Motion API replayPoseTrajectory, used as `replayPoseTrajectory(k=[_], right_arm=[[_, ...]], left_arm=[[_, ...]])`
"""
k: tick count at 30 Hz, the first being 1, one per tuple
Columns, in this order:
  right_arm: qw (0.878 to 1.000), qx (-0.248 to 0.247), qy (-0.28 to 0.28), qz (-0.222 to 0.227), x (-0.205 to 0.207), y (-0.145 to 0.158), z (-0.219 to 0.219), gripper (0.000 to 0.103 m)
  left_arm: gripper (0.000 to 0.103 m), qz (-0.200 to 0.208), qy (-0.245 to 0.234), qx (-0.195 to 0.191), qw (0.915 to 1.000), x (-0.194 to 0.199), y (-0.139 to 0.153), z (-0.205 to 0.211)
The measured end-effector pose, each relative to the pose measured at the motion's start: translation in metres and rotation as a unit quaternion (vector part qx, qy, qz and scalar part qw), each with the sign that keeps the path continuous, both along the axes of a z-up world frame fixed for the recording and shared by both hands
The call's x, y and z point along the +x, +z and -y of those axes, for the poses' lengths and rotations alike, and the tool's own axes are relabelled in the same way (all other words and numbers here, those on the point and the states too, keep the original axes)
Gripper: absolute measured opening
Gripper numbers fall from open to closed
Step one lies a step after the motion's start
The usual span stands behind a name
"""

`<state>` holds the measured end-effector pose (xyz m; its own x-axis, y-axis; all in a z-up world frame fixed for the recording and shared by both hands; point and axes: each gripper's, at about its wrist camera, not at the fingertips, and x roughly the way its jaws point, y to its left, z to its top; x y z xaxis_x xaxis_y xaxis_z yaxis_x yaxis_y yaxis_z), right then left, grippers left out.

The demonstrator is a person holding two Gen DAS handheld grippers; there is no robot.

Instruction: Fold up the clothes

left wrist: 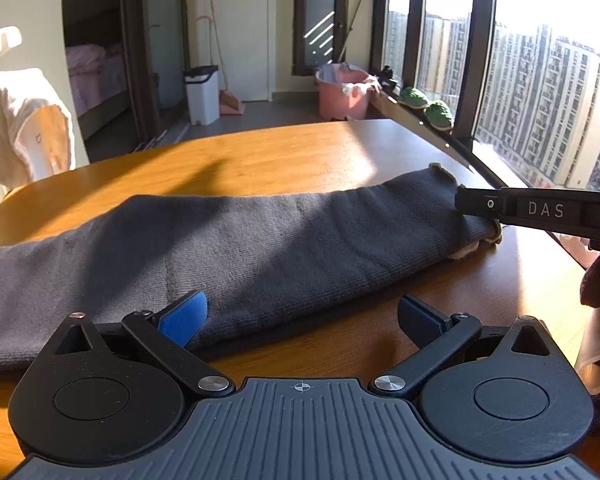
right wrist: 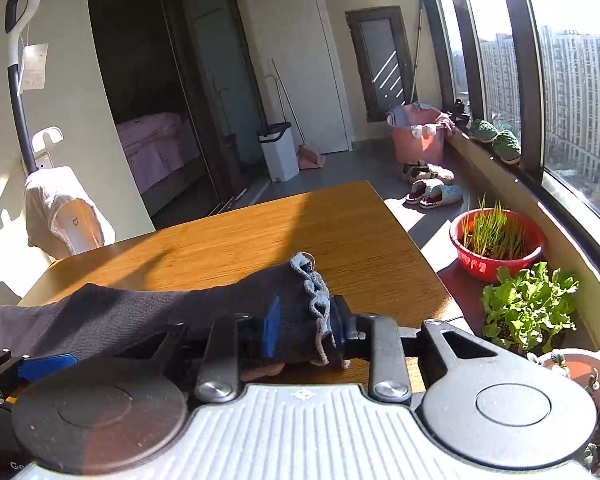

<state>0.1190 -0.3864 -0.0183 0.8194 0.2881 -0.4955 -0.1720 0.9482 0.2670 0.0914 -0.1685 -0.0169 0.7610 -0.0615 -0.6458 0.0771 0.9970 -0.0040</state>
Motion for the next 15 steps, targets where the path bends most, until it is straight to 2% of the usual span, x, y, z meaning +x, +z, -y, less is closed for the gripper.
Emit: replayPoseTrajectory(k=[4,5,6,11,15], right_arm=[[0.999,0.018,0.006,-0.026,0.007,-0.007,0.009,0.025],[0.999,0.026,0.021,-0.026,0.008,-0.006,0.007,0.011],[0.999,0.031,0.034,-0.022,0.008,-0.003,0.006,0.006],[0.995,0.04,0.071,0.053,-0.001,0.044,0.001,0.001],[0.997,0.023,0.041,0.06,0.001,0.054,0.013,0.001]], left_arm=[[0.103,0.0,0.0,0.003,1.0,0.0,-0.001,0.0],[0.103,0.0,0.0,0.002,1.0,0.0,-0.001,0.0],[0.103,0.0,0.0,0.001,1.0,0.0,-0.001,0.0],[0.103,0.001,0.0,-0.001,1.0,0.0,0.0,-0.001],[0.103,0.002,0.0,-0.005,1.0,-0.001,0.0,-0.004]])
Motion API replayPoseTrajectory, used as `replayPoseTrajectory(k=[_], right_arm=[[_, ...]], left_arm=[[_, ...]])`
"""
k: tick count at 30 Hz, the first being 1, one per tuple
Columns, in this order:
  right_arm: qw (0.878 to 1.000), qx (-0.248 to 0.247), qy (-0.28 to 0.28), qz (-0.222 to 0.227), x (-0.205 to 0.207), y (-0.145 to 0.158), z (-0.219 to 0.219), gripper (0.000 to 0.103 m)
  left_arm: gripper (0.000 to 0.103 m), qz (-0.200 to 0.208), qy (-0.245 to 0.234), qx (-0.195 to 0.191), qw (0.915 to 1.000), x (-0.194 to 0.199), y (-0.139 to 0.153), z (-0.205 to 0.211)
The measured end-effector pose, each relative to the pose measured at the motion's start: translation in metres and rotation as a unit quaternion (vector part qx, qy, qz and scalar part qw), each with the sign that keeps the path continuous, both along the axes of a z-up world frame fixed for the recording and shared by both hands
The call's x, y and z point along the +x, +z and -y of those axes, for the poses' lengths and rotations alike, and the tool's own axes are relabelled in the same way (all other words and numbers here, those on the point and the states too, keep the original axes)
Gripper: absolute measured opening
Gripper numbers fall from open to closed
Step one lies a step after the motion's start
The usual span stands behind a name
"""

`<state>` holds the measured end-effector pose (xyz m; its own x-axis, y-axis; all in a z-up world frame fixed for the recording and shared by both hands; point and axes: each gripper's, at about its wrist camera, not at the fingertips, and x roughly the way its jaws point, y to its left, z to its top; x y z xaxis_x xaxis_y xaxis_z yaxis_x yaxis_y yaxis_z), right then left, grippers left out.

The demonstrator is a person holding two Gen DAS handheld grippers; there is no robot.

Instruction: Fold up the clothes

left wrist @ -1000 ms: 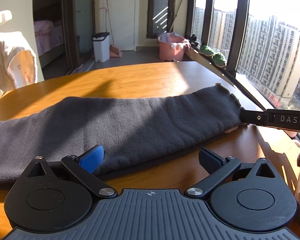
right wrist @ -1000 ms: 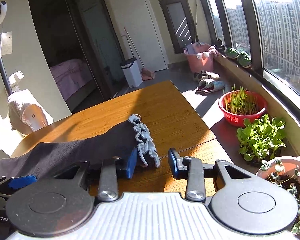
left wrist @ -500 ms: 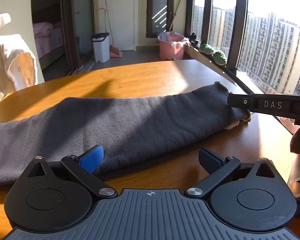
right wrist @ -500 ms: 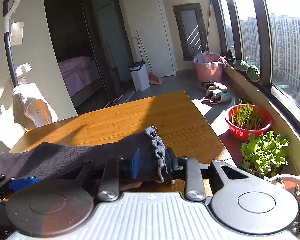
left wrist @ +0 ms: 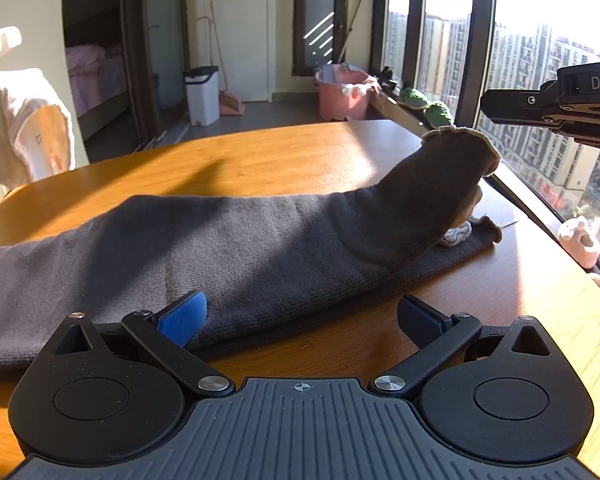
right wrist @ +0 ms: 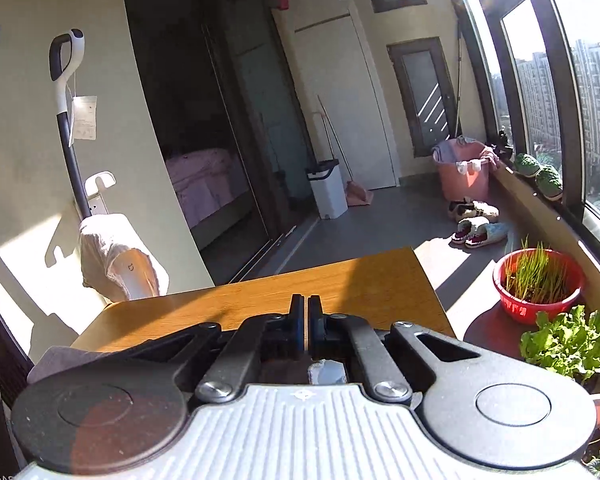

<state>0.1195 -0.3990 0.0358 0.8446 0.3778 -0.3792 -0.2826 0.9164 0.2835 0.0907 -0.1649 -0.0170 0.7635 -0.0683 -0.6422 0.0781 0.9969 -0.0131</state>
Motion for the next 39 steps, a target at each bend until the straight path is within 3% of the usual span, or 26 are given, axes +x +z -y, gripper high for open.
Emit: replayPoseTrajectory(k=[6,8,9,10,11,12,17,20,27,29,34,39], right_arm=[[0.997,0.029,-0.006,-0.068,0.009,-0.03,0.017,0.012],[0.996,0.023,-0.001,-0.083,0.012,-0.038,0.011,0.035],[0.996,0.019,0.004,-0.091,0.015,-0.043,0.007,0.036],[0.995,0.016,0.016,-0.096,0.016,-0.045,0.001,0.032],[0.995,0.012,0.034,-0.098,0.017,-0.046,-0.006,0.009],[0.994,0.009,0.049,-0.094,0.016,-0.045,-0.011,0.004],[0.997,-0.009,0.073,-0.014,0.008,-0.002,-0.03,0.004],[0.998,-0.027,0.065,0.006,0.011,0.01,-0.028,0.004],[0.994,-0.091,-0.022,-0.059,0.025,-0.04,0.002,0.004],[0.994,-0.065,-0.03,-0.076,0.023,-0.047,0.018,0.004],[0.998,0.01,0.012,-0.057,0.008,-0.035,0.023,0.005],[0.996,0.021,0.051,-0.074,0.009,-0.044,-0.001,0.011]], left_arm=[[0.103,0.001,0.0,-0.001,1.0,-0.001,0.0,0.0],[0.103,0.001,0.0,0.0,1.0,0.0,-0.001,0.001],[0.103,0.001,-0.001,0.0,1.0,0.0,0.0,0.001],[0.103,0.001,-0.001,-0.001,1.0,0.0,0.0,0.001],[0.103,0.001,-0.001,-0.001,1.0,0.0,0.0,0.001],[0.103,0.001,-0.001,-0.001,1.0,0.0,0.0,0.001],[0.103,0.001,-0.001,0.0,1.0,0.0,0.0,0.001],[0.103,0.001,-0.001,-0.001,1.0,0.0,0.0,0.001],[0.103,0.002,-0.001,-0.006,1.0,-0.001,0.0,-0.001],[0.103,0.002,-0.001,-0.007,1.0,-0.001,0.0,-0.001],[0.103,0.001,-0.002,-0.002,1.0,0.0,0.0,0.001],[0.103,0.0,-0.002,0.002,1.0,-0.001,0.0,0.002]])
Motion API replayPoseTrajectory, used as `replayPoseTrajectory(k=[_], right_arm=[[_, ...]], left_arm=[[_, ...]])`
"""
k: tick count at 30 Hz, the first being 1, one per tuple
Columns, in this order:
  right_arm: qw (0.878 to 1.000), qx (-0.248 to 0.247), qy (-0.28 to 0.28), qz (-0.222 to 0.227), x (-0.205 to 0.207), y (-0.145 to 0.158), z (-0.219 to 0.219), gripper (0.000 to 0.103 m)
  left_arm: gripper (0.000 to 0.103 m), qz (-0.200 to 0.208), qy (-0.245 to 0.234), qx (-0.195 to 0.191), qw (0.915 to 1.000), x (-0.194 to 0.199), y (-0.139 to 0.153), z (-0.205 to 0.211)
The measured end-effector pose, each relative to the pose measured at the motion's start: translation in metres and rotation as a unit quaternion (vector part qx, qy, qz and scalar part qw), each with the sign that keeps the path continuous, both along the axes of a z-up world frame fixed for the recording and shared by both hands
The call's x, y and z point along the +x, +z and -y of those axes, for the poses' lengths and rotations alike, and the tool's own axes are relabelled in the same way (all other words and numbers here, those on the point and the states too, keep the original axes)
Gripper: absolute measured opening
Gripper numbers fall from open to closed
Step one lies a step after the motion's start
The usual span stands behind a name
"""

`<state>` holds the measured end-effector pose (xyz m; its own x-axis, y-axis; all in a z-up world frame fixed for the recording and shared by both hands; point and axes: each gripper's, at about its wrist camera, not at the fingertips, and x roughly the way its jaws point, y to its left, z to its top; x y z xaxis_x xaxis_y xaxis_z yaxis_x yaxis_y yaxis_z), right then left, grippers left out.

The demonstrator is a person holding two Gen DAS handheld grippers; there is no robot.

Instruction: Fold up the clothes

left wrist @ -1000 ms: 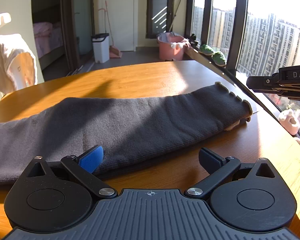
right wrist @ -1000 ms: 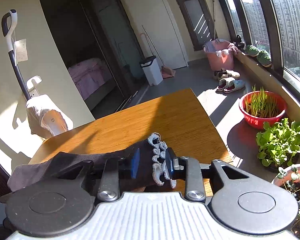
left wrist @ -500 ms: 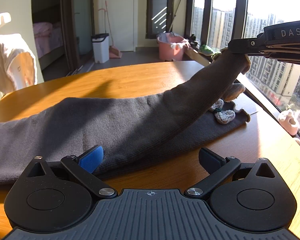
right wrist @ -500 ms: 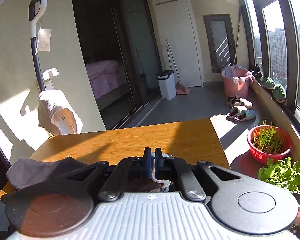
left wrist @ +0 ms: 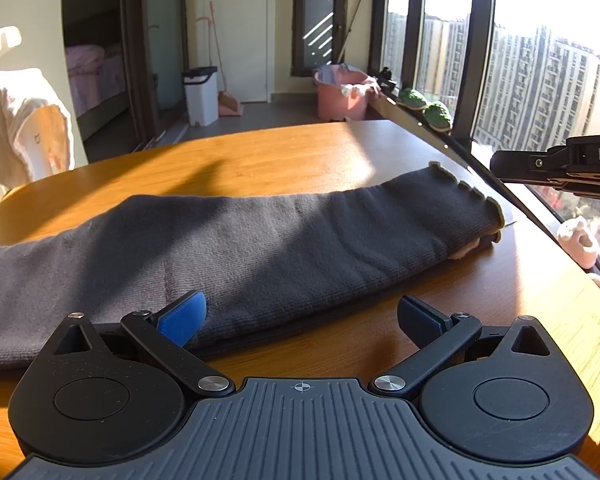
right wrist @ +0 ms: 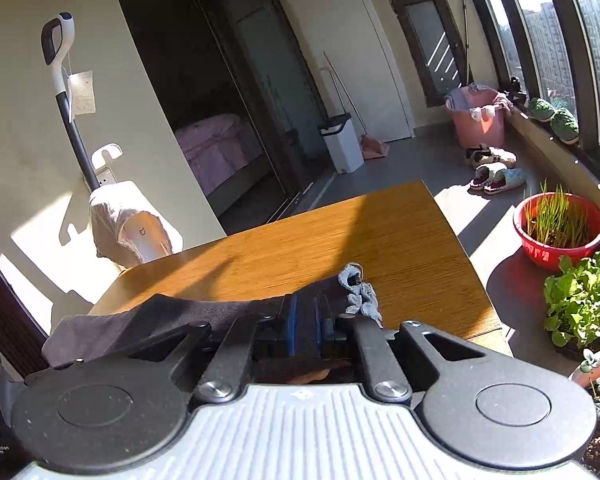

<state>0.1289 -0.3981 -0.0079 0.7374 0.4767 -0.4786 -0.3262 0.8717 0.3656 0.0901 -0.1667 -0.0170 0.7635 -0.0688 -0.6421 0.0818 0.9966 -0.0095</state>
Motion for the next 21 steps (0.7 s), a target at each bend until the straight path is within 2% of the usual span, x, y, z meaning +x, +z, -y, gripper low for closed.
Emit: replayPoseTrajectory(k=[2,6,8,9,10,11,13,15,16,18,19,20,21], right_arm=[[1.0,-0.009,-0.007,-0.022,0.005,-0.011,-0.004,0.013],[0.999,-0.028,-0.036,-0.028,0.0,-0.013,-0.002,0.016],[0.997,-0.04,-0.057,-0.024,-0.004,-0.009,0.001,0.027],[0.997,-0.034,-0.063,-0.021,-0.006,-0.008,0.006,0.031],[0.997,-0.018,-0.068,-0.024,-0.007,-0.008,0.011,0.042],[0.997,0.008,-0.071,-0.034,-0.007,-0.009,0.018,0.049],[0.994,0.042,-0.083,-0.053,-0.003,-0.013,0.027,0.049],[0.993,0.052,-0.087,-0.063,0.004,-0.019,0.027,0.049],[0.993,0.053,-0.086,-0.066,0.007,-0.021,0.026,0.049],[0.993,0.055,-0.08,-0.07,0.014,-0.026,0.024,0.041],[0.993,0.056,-0.073,-0.072,0.016,-0.026,0.021,0.021],[0.994,0.054,-0.066,-0.066,0.016,-0.024,0.018,0.011],[0.996,0.042,-0.06,-0.05,0.014,-0.019,0.013,0.008]], left_arm=[[0.103,0.0,0.0,0.0,1.0,0.0,0.0,0.0],[0.103,0.001,-0.001,-0.002,1.0,0.0,-0.001,-0.002],[0.103,0.001,-0.001,-0.002,1.0,0.0,-0.001,-0.002],[0.103,0.001,-0.001,-0.002,1.0,-0.001,-0.001,-0.002],[0.103,0.001,-0.001,-0.003,1.0,-0.001,-0.001,-0.002],[0.103,0.001,-0.001,-0.004,1.0,0.0,-0.001,-0.002],[0.103,0.001,-0.001,-0.005,1.0,0.0,-0.001,-0.002],[0.103,0.003,0.002,-0.007,1.0,0.0,-0.001,-0.002],[0.103,0.004,0.003,-0.009,0.9999,0.0,0.0,-0.003],[0.103,0.002,0.004,-0.026,0.9997,0.001,0.004,-0.006],[0.103,-0.002,0.004,-0.043,0.9991,0.002,0.006,-0.009],[0.103,-0.005,0.002,-0.064,0.9979,0.003,0.01,-0.012],[0.103,-0.009,0.001,-0.094,0.9955,0.005,0.014,-0.017]])
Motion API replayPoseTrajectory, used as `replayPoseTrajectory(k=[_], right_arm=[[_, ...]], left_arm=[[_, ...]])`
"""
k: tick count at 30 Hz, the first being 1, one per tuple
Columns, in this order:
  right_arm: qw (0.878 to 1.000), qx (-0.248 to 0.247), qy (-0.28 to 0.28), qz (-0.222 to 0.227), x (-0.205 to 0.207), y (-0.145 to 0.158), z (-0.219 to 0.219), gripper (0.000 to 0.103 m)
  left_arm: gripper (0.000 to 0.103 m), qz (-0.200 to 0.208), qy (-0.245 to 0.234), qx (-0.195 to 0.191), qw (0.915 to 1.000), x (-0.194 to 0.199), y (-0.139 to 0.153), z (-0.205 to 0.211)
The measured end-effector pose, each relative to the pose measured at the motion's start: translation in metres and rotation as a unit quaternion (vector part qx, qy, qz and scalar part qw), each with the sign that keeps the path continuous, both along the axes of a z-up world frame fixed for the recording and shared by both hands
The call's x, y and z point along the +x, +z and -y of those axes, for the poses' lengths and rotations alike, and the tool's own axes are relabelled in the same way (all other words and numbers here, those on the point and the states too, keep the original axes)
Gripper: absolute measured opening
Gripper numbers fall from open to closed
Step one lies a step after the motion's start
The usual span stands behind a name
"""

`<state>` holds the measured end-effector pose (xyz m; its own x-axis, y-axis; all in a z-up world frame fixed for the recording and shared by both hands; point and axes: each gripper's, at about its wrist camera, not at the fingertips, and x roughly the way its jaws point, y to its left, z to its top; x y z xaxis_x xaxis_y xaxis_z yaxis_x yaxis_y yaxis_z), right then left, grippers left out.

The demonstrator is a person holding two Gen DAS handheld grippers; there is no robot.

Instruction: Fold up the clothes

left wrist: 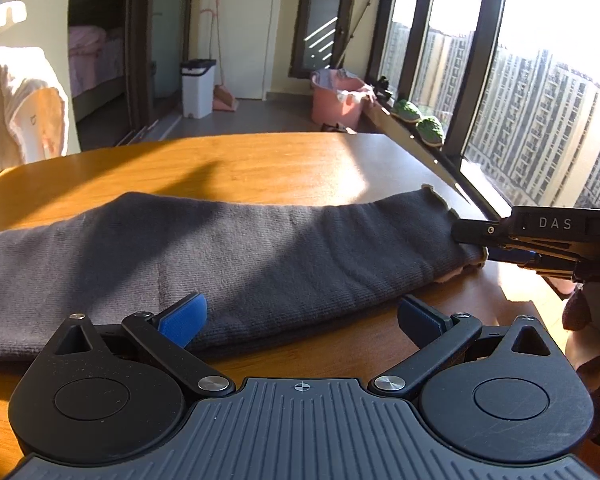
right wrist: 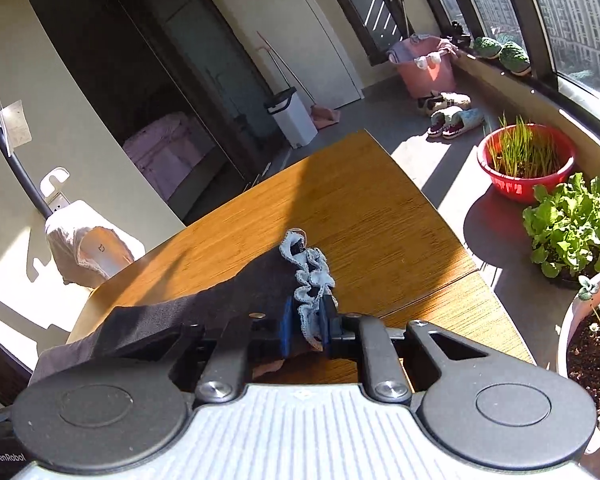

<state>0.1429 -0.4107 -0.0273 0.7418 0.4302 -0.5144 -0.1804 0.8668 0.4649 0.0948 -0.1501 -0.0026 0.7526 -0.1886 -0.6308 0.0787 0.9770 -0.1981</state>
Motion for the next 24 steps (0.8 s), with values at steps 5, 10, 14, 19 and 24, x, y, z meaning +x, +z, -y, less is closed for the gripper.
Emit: replayPoseTrajectory(k=[5,10,14,19,24], right_arm=[[0.982,-0.136,0.074,0.107,-0.029,0.028,-0.052,0.006],[0.975,-0.178,0.081,0.109,-0.033,0.025,-0.067,0.006],[0.986,-0.153,-0.009,0.072,-0.021,0.02,-0.027,0.007],[1.0,-0.016,-0.019,0.016,-0.022,0.014,0.017,0.021],[0.999,0.038,-0.024,-0.026,-0.012,-0.007,0.017,0.038]], left_arm=[[0.103,-0.005,0.021,-0.078,0.9967,0.017,0.026,-0.016],[0.097,0.003,0.01,-0.067,0.9977,0.039,0.045,-0.009],[0.088,-0.015,0.002,-0.08,0.9967,0.041,0.037,-0.007],[0.087,-0.058,-0.002,-0.11,0.9923,0.042,0.009,-0.005],[0.088,-0.069,0.003,-0.116,0.9908,0.045,0.0,-0.007]])
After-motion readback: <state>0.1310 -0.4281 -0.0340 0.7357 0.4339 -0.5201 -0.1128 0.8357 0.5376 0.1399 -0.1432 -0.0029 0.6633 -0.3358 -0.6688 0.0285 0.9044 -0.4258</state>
